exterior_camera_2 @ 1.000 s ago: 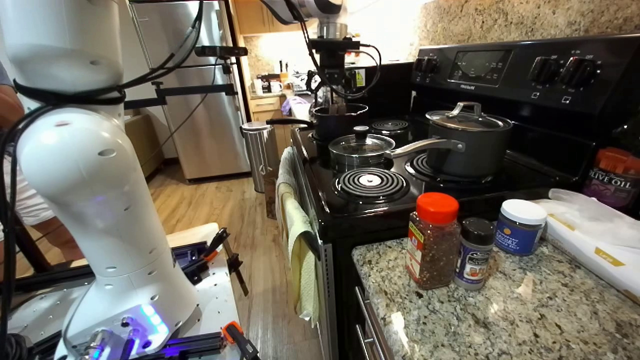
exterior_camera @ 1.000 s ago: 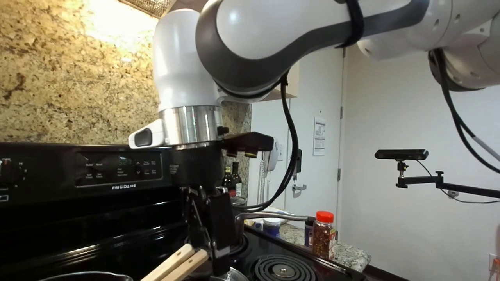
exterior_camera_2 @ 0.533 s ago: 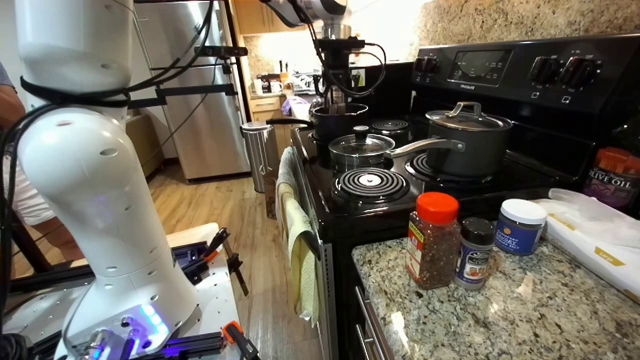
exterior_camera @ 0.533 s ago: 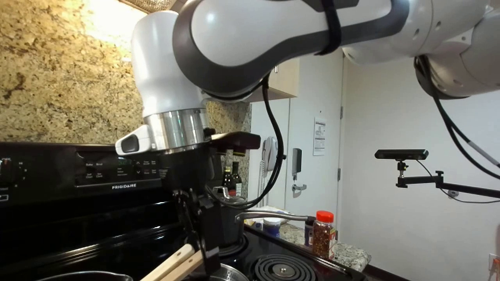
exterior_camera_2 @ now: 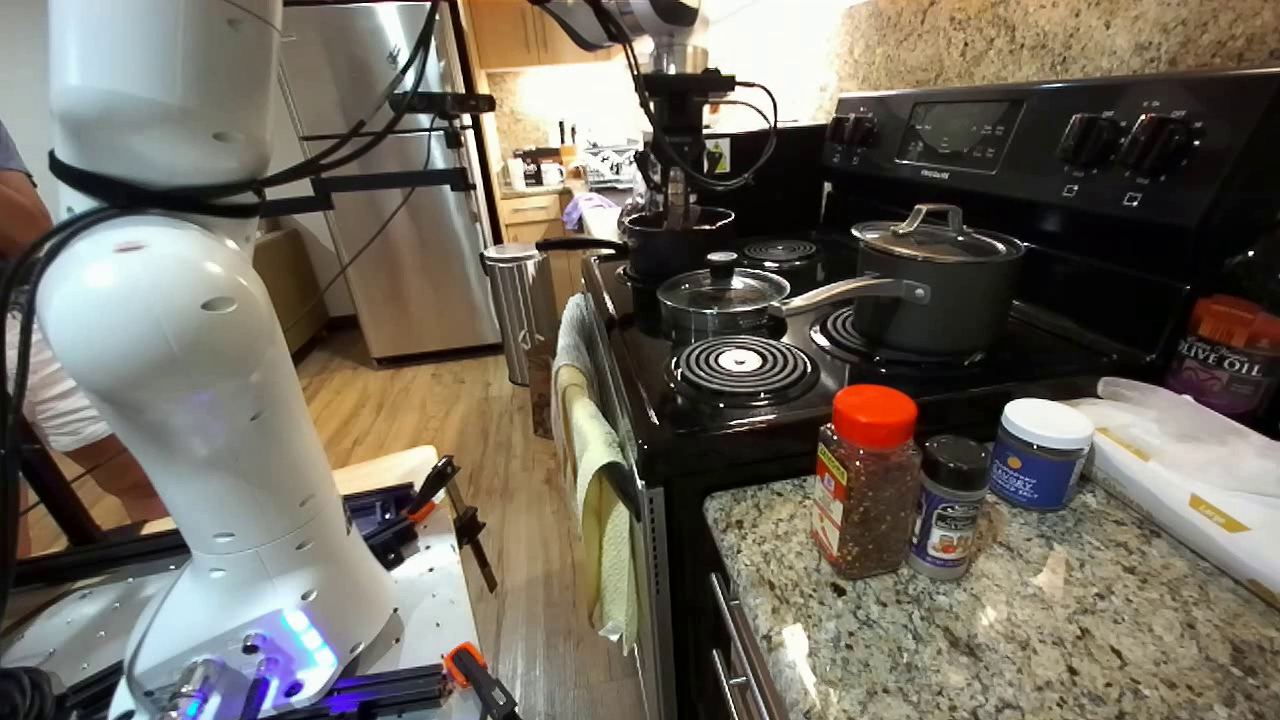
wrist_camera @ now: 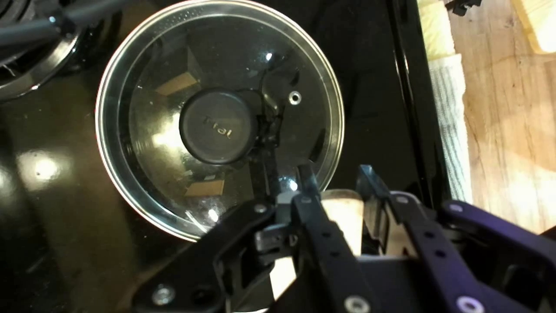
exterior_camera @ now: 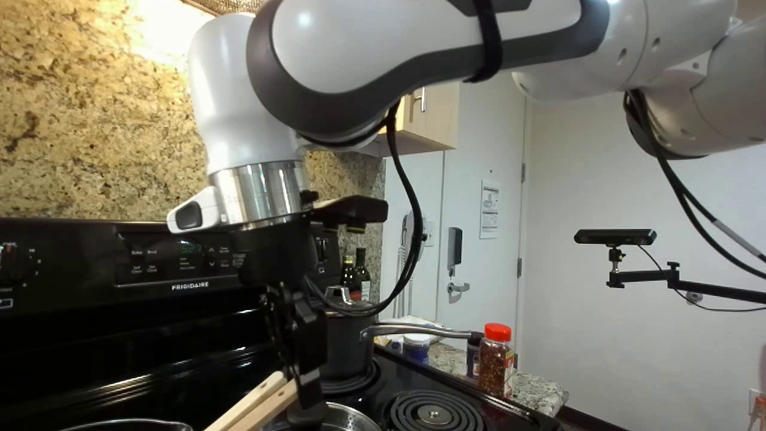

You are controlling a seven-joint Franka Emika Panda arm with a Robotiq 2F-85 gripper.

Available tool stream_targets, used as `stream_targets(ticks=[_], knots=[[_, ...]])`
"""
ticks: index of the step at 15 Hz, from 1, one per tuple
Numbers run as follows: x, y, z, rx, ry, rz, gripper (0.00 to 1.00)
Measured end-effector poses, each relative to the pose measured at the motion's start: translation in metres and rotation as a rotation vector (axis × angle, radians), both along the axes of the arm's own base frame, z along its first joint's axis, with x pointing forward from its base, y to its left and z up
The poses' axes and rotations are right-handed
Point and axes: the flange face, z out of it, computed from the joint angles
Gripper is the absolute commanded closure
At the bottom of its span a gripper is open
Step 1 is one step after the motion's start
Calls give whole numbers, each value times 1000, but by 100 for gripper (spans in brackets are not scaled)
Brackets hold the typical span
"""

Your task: Remove one spoon from the pot and put it on the lid right next to it

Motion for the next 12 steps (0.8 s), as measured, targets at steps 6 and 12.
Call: stream_targets(ticks=[6,12], knots=[[0,-3,20,6,-24,-8,86],[-11,-26,75,29,-109,-96,86]])
